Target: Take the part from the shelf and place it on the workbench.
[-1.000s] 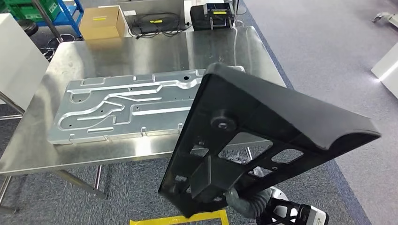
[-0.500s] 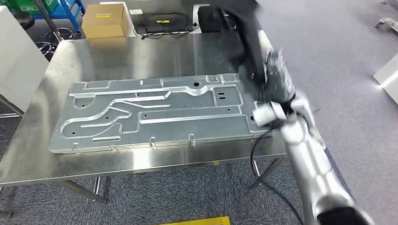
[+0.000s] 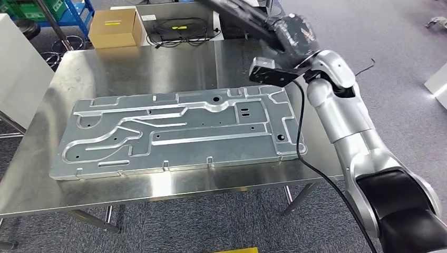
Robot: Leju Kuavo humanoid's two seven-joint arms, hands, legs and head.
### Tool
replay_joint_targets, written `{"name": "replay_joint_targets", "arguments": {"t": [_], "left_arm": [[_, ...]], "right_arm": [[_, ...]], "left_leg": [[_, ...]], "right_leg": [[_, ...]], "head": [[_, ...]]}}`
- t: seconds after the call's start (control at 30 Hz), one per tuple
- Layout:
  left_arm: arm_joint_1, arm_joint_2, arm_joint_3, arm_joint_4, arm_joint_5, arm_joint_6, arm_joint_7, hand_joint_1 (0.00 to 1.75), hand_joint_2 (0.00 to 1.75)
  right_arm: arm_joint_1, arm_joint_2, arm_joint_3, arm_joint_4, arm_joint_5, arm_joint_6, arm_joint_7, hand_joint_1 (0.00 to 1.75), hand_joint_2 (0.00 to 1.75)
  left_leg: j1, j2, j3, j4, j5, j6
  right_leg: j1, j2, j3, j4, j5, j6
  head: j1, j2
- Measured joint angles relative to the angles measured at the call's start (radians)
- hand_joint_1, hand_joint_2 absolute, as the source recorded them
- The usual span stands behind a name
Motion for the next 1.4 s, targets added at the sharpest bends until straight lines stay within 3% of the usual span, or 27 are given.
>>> {"name": "replay_joint_targets", "arguments": {"t": [0.07, 0.2, 0.27, 0.33, 0.37, 0.4, 0.43, 0.5, 0.53, 0.57, 0.67, 0.73, 0.77, 0.83, 0.87, 0.9, 0.93, 1.0, 1.07, 1.17, 1.23, 1.33, 1.37, 1.4], "left_arm": [[-0.003, 0.001, -0.001, 0.000, -0.001, -0.011, -0.006, 0.00, 0.00], [-0.004, 0.000, -0.003, 0.000, 0.000, -0.022, -0.022, 0.00, 0.00], [-0.005, 0.000, -0.003, 0.000, 0.002, -0.025, -0.028, 0.00, 0.00], [-0.006, 0.000, -0.003, 0.000, 0.004, -0.026, -0.032, 0.00, 0.00], [-0.005, 0.001, -0.002, 0.000, 0.006, -0.026, -0.034, 0.00, 0.00], [-0.003, 0.001, -0.002, 0.000, 0.008, -0.026, -0.035, 0.00, 0.00], [-0.001, 0.001, -0.002, 0.000, 0.010, -0.026, -0.036, 0.00, 0.00], [0.002, 0.000, -0.002, 0.000, 0.012, -0.028, -0.037, 0.00, 0.00], [0.001, -0.001, -0.002, 0.000, 0.012, -0.029, -0.039, 0.00, 0.00], [0.000, -0.001, -0.002, 0.000, 0.013, -0.032, -0.041, 0.00, 0.44], [0.000, -0.002, -0.001, 0.000, 0.020, -0.047, -0.058, 0.00, 1.75], [0.001, -0.001, -0.001, 0.000, 0.024, -0.055, -0.070, 0.00, 1.75], [0.002, -0.001, 0.000, 0.000, 0.024, -0.054, -0.073, 0.00, 1.75], [0.002, -0.001, 0.000, 0.000, 0.022, -0.048, -0.078, 0.00, 0.87], [0.003, -0.001, 0.000, 0.000, 0.021, -0.044, -0.081, 0.00, 0.44], [0.004, -0.001, 0.000, 0.000, 0.020, -0.041, -0.085, 0.00, 0.00], [0.005, 0.000, 0.000, 0.000, 0.019, -0.038, -0.090, 0.00, 0.00], [0.006, 0.001, 0.000, 0.000, 0.017, -0.032, -0.095, 0.00, 0.00], [0.006, 0.002, -0.001, 0.000, 0.014, -0.029, -0.094, 0.00, 0.00], [0.007, 0.003, -0.001, 0.000, 0.014, -0.027, -0.093, 0.00, 0.00], [0.007, 0.003, 0.000, 0.000, 0.013, -0.027, -0.093, 0.00, 0.00], [0.007, 0.003, 0.000, 0.000, 0.013, -0.027, -0.093, 0.00, 0.00], [0.007, 0.004, 0.000, 0.000, 0.013, -0.026, -0.093, 0.00, 0.00], [0.007, 0.004, 0.000, 0.000, 0.013, -0.026, -0.093, 0.00, 0.00]], "right_arm": [[-0.023, 0.019, 0.080, 0.122, 0.088, 0.026, 0.020, 1.75, 1.75], [-0.013, 0.085, 0.232, 0.325, 0.196, 0.055, 0.037, 1.75, 1.75], [0.001, 0.124, 0.289, 0.395, 0.215, 0.067, 0.042, 1.75, 1.75], [0.013, 0.157, 0.334, 0.451, 0.222, 0.080, 0.050, 1.75, 1.75], [0.019, 0.169, 0.351, 0.473, 0.223, 0.085, 0.055, 1.75, 1.75], [0.023, 0.180, 0.364, 0.490, 0.223, 0.088, 0.061, 1.75, 1.75], [0.023, 0.189, 0.374, 0.503, 0.223, 0.090, 0.065, 1.75, 1.75], [0.014, 0.203, 0.387, 0.522, 0.223, 0.091, 0.069, 1.75, 1.75], [0.009, 0.208, 0.392, 0.530, 0.222, 0.091, 0.071, 1.75, 1.75], [0.005, 0.213, 0.396, 0.536, 0.222, 0.089, 0.075, 1.31, 1.31], [0.002, 0.226, 0.403, 0.548, 0.218, 0.076, 0.093, 0.00, 0.00], [-0.001, 0.232, 0.404, 0.553, 0.216, 0.065, 0.104, 0.00, 0.00], [-0.002, 0.235, 0.405, 0.555, 0.216, 0.058, 0.108, 0.00, 0.00], [-0.001, 0.241, 0.407, 0.560, 0.212, 0.044, 0.113, 0.00, 0.00], [0.002, 0.243, 0.407, 0.562, 0.208, 0.036, 0.114, 0.00, 0.00], [0.005, 0.244, 0.407, 0.564, 0.201, 0.026, 0.114, 0.00, 0.00], [0.008, 0.246, 0.407, 0.566, 0.190, 0.013, 0.111, 0.00, 0.00], [0.011, 0.249, 0.402, 0.563, 0.148, -0.026, 0.090, 0.00, 0.00], [0.013, 0.252, 0.389, 0.557, 0.104, -0.063, 0.064, 0.00, 0.00], [0.016, 0.254, 0.370, 0.550, 0.082, -0.076, 0.049, 0.00, 0.00], [0.016, 0.254, 0.360, 0.546, 0.079, -0.077, 0.048, 0.00, 0.00], [0.021, 0.254, 0.352, 0.543, 0.077, -0.078, 0.047, 0.00, 0.00], [0.025, 0.254, 0.351, 0.543, 0.075, -0.079, 0.045, 0.00, 0.00], [0.030, 0.254, 0.349, 0.542, 0.067, -0.083, 0.038, 0.00, 0.00]], "left_leg": [[-0.002, 0.000, 0.036, -0.079, 0.018, 0.005], [-0.002, -0.005, 0.045, -0.096, 0.012, 0.027], [0.000, -0.004, 0.051, -0.103, 0.011, 0.037], [-0.001, -0.004, 0.053, -0.103, 0.007, 0.043], [-0.001, -0.005, 0.056, -0.103, 0.005, 0.044], [-0.001, -0.007, 0.060, -0.103, 0.002, 0.044], [-0.002, -0.008, 0.066, -0.103, -0.001, 0.043], [-0.004, -0.010, 0.076, -0.102, -0.009, 0.037], [-0.006, -0.010, 0.079, -0.101, -0.012, 0.034], [-0.007, -0.010, 0.079, -0.101, -0.014, 0.030], [-0.009, -0.009, 0.080, -0.104, -0.017, 0.014], [-0.008, -0.006, 0.067, -0.066, -0.045, 0.005], [-0.006, -0.005, 0.045, -0.016, -0.074, 0.002], [-0.004, -0.004, -0.015, 0.116, -0.134, -0.005], [-0.003, -0.004, -0.038, 0.161, -0.146, -0.008], [-0.002, -0.003, -0.043, 0.169, -0.138, -0.010], [0.000, -0.003, -0.029, 0.136, -0.111, -0.012], [0.004, -0.001, 0.037, -0.001, -0.044, -0.012], [0.003, -0.003, 0.079, -0.089, -0.017, -0.004], [-0.001, -0.004, 0.083, -0.102, -0.016, 0.017], [0.001, -0.003, 0.084, -0.107, -0.011, 0.031], [0.000, -0.002, 0.085, -0.108, -0.011, 0.040], [-0.001, -0.002, 0.085, -0.108, -0.012, 0.041], [-0.002, -0.003, 0.085, -0.108, -0.012, 0.041]], "right_leg": [[0.003, 0.001, 0.001, 0.002, -0.005, 0.011], [0.002, -0.002, -0.005, 0.012, -0.018, 0.032], [0.000, -0.002, -0.051, 0.101, -0.061, 0.037], [0.000, -0.002, -0.130, 0.240, -0.108, 0.039], [0.000, -0.002, -0.158, 0.282, -0.111, 0.039], [0.000, -0.002, -0.169, 0.285, -0.093, 0.037], [0.001, -0.002, -0.159, 0.248, -0.057, 0.034], [0.004, -0.001, -0.106, 0.112, 0.025, 0.023], [0.007, -0.001, -0.083, 0.055, 0.047, 0.018], [0.010, -0.001, -0.070, 0.021, 0.057, 0.014], [0.009, 0.000, -0.061, -0.002, 0.056, 0.003], [0.003, -0.001, -0.052, -0.014, 0.060, -0.008], [0.001, -0.002, -0.048, -0.018, 0.061, -0.013], [0.002, -0.002, -0.047, -0.019, 0.060, -0.017], [0.002, -0.001, -0.046, -0.019, 0.059, -0.017], [0.002, -0.001, -0.046, -0.018, 0.058, -0.016], [0.001, 0.000, -0.045, -0.016, 0.057, -0.014], [0.001, 0.003, -0.044, -0.009, 0.051, -0.006], [0.004, 0.005, -0.046, -0.001, 0.047, 0.004], [0.004, 0.005, -0.048, -0.001, 0.046, 0.020], [0.002, 0.004, -0.063, 0.036, 0.019, 0.029], [0.002, 0.003, -0.151, 0.227, -0.072, 0.035], [0.002, 0.002, -0.175, 0.277, -0.086, 0.035], [0.002, 0.002, -0.183, 0.289, -0.078, 0.033]], "head": [[0.000, 0.000], [0.000, 0.000], [0.000, 0.000], [0.000, 0.000], [0.000, 0.000], [0.000, 0.000], [0.000, 0.000], [0.000, 0.000], [0.000, 0.000], [0.000, 0.000], [0.000, 0.000], [0.000, 0.000], [0.000, 0.000], [0.000, 0.000], [0.000, 0.000], [0.000, 0.000], [0.000, 0.000], [0.000, 0.000], [0.000, 0.000], [0.000, 0.000], [0.000, 0.000], [0.000, 0.000], [0.000, 0.000], [0.000, 0.000]]}}
